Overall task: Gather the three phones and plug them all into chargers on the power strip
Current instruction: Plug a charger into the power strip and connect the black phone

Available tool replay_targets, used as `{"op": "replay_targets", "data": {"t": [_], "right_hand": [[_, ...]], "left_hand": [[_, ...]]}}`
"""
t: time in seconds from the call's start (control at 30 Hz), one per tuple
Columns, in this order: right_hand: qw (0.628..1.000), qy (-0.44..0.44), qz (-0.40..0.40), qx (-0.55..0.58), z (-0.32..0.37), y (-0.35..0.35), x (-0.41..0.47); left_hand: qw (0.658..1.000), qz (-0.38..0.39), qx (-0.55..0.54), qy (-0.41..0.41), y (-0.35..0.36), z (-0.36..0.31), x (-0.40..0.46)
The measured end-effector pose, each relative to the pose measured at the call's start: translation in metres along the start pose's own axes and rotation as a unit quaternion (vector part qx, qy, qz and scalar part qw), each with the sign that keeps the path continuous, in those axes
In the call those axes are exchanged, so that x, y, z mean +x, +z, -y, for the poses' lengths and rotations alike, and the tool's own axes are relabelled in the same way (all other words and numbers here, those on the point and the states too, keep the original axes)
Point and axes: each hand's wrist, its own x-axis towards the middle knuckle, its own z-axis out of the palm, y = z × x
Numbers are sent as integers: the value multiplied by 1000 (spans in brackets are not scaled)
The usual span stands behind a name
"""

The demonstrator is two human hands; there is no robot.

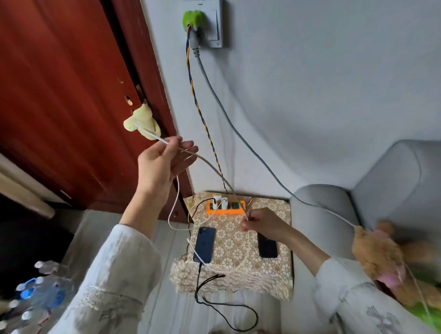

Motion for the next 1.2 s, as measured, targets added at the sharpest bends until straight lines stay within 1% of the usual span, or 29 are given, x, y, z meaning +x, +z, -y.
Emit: {"op": "replay_targets", "data": {"t": [0.07,0.1,0.17,0.2,0.23,0.27,0.33,0.37,0.4,0.43,0.47,0.5,0.53,0.57,0.63,0.67,0.77,0.83,0.87,0.93,0.97,1.0,1.07,1.1,1.17,1.2], "right_hand": [[999,21,-29,3,-10,-4,-5],[998,21,-52,24,-12,-6,-7],[994,10,-93,56,-9,-12,-10],[993,2,-107,60,-6,-16,-11],[991,-9,-117,56,-1,-20,-11],[991,-22,-123,43,4,-24,-11],[992,-48,-117,5,16,-29,-10],[992,-59,-108,-1,22,-29,-9],[993,-69,-100,-4,28,-29,-7],[992,-80,-99,-10,33,-30,-7],[991,-88,-103,-18,36,-31,-7],[989,-92,-109,-24,38,-33,-7],[989,-92,-111,-29,38,-35,-7],[990,-90,-106,-34,37,-38,-8],[992,-80,-85,-41,31,-42,-11],[993,-73,-77,-51,29,-44,-12],[992,-40,-81,-87,18,-51,-12],[992,-8,-92,-85,5,-58,-11],[992,7,-100,-75,-1,-62,-12],[991,23,-120,-47,-14,-65,-15],[991,22,-130,-29,-17,-66,-17],[990,16,-137,-15,-18,-66,-18],[990,-5,-138,-12,-14,-63,-18],[991,-19,-131,-22,-10,-59,-17],[991,-51,-111,-46,0,-51,-14],[991,-65,-103,-57,5,-47,-12]], "left_hand": [[999,-17,-24,-35,-5,7,-4],[998,-24,-3,-66,-8,14,-8],[985,-29,108,-135,-13,31,-18],[971,-28,188,-148,-16,40,-22],[953,-22,273,-132,-18,48,-25],[930,-15,357,-86,-18,53,-27],[872,17,488,48,-12,59,-32],[842,58,528,92,-7,60,-35],[814,112,560,106,-2,65,-36],[784,169,589,98,3,70,-37],[755,213,616,76,7,77,-38],[736,244,630,49,10,83,-40],[729,261,632,22,12,89,-42],[741,265,617,4,13,95,-44],[800,230,553,-14,13,101,-46],[829,200,523,-9,12,101,-45],[895,96,435,-11,2,92,-37],[926,12,378,-14,-10,82,-29],[932,-33,361,-5,-19,78,-25],[924,-106,367,17,-34,73,-20],[909,-118,400,26,-40,72,-18],[884,-106,454,30,-43,71,-18],[830,-28,556,38,-39,76,-21],[812,15,581,54,-34,80,-25],[762,86,630,121,-18,87,-31],[737,127,649,139,-10,92,-33]]}}
